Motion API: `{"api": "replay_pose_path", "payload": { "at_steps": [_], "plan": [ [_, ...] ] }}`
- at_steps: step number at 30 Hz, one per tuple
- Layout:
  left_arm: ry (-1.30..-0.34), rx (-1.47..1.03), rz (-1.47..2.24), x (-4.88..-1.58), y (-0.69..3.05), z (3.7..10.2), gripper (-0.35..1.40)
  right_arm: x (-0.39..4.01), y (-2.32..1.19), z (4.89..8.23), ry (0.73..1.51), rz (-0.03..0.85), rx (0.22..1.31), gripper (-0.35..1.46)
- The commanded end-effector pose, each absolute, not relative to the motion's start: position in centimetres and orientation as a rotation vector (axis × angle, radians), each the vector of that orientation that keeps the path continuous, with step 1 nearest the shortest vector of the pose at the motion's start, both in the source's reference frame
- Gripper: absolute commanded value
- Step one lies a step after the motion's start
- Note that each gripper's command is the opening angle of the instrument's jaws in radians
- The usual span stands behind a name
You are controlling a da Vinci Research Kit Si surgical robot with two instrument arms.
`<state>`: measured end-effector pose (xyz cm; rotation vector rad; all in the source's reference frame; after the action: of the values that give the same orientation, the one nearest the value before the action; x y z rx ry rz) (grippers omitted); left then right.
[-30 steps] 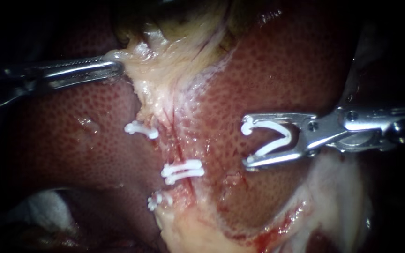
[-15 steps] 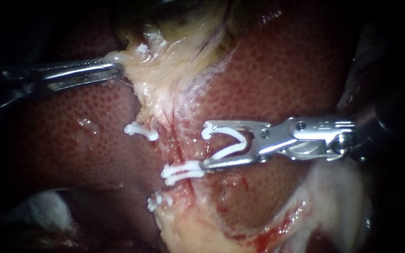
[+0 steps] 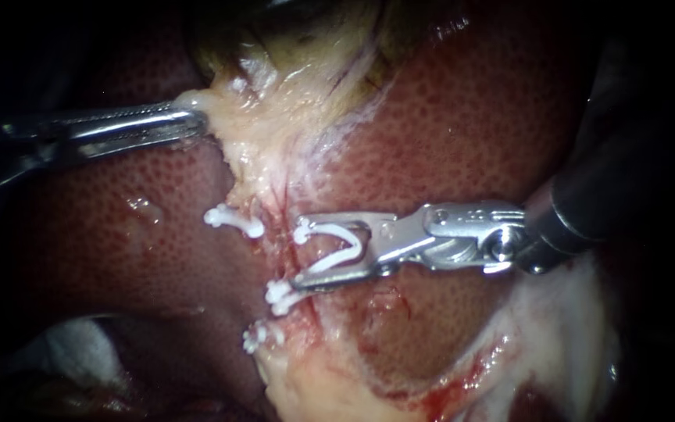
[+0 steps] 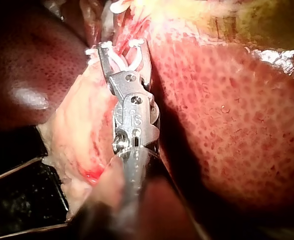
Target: Clipping third clip right tube
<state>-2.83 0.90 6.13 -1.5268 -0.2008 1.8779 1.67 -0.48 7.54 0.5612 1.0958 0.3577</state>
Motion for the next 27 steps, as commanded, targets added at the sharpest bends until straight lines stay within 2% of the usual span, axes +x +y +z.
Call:
{"api": "replay_pose_path", "payload": {
  "at_steps": [1,13,27],
  "plan": [
    [-0.201,-1.528,1.878,-2.83,0.89,6.13,-0.35,1.68,-0.47,7.55,1.096,0.360,0.562,0.50],
    [-0.203,-1.528,1.878,-2.84,0.88,6.10,-0.35,1.94,-0.42,7.63,1.091,0.377,0.598,0.50],
    [-0.214,-1.534,1.880,-2.72,0.96,6.20,-0.35,1.93,-0.48,7.57,1.171,0.432,0.805,0.49]
  ]
}}
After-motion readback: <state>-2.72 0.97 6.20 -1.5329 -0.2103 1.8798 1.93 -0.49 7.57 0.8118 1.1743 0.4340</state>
